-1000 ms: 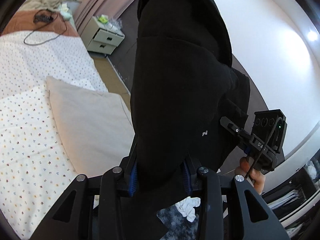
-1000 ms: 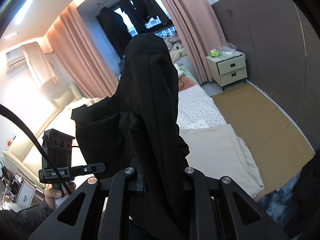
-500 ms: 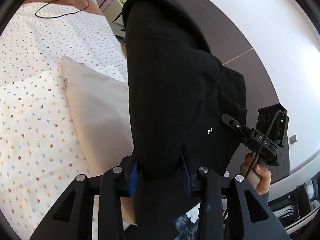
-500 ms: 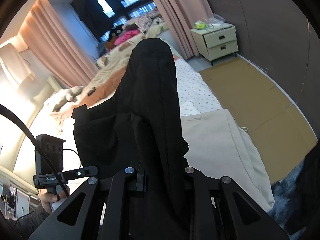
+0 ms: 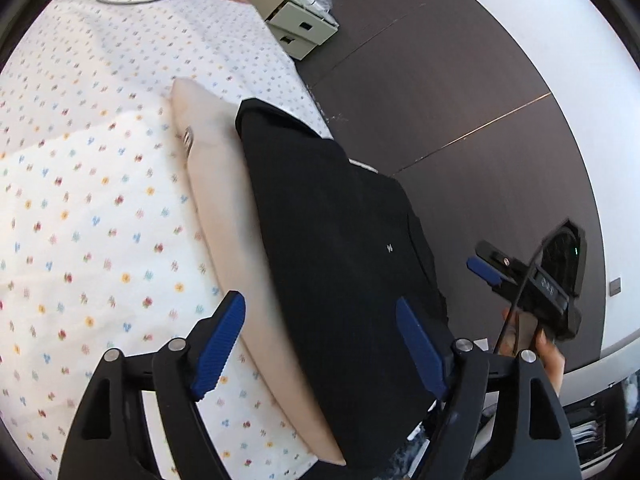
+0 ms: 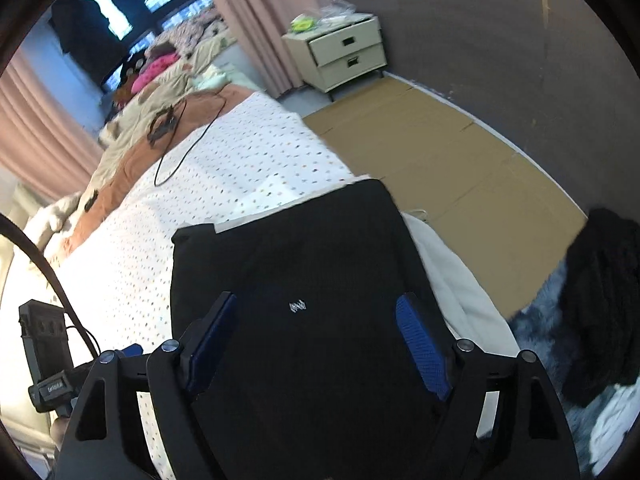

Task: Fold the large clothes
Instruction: 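Lower the black shirt onto the folded stack with both tools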

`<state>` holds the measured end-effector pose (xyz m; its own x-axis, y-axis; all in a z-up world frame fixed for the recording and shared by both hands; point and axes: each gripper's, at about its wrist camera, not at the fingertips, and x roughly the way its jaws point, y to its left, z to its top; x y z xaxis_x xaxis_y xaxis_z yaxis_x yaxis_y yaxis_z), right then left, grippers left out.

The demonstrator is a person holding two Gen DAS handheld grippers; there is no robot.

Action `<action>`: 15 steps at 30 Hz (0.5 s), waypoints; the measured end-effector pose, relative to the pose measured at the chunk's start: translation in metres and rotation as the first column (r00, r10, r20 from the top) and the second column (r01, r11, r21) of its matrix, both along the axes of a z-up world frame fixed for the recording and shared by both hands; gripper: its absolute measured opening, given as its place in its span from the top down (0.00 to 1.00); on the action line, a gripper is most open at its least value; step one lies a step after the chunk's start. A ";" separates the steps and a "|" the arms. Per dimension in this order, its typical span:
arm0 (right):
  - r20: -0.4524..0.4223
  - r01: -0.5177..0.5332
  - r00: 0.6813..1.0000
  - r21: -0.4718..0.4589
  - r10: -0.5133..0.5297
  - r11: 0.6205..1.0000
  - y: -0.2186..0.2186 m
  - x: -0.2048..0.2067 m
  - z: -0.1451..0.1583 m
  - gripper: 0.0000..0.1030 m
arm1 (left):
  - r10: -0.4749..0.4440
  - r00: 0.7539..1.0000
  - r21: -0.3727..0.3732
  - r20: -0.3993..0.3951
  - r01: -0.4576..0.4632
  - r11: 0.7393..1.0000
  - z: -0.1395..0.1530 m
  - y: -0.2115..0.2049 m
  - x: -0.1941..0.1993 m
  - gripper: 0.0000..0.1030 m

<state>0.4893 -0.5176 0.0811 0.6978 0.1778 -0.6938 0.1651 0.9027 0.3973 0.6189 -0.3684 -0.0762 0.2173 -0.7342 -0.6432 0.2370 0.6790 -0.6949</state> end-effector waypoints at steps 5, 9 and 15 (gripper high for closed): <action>0.073 0.062 0.995 0.034 -0.064 0.998 -0.002 -0.074 -0.021 0.23 | -0.024 0.999 0.008 0.031 0.024 1.000 0.000 -0.010 -0.009 0.24; 0.072 0.134 0.987 0.094 -0.141 0.987 -0.007 -0.123 -0.051 0.23 | -0.063 0.998 -0.003 0.021 0.064 0.998 -0.007 -0.019 -0.016 0.24; 0.054 0.200 0.975 0.201 -0.214 0.959 -0.004 -0.154 -0.087 0.23 | -0.145 0.989 0.021 0.008 0.145 0.989 -0.023 -0.049 -0.038 0.24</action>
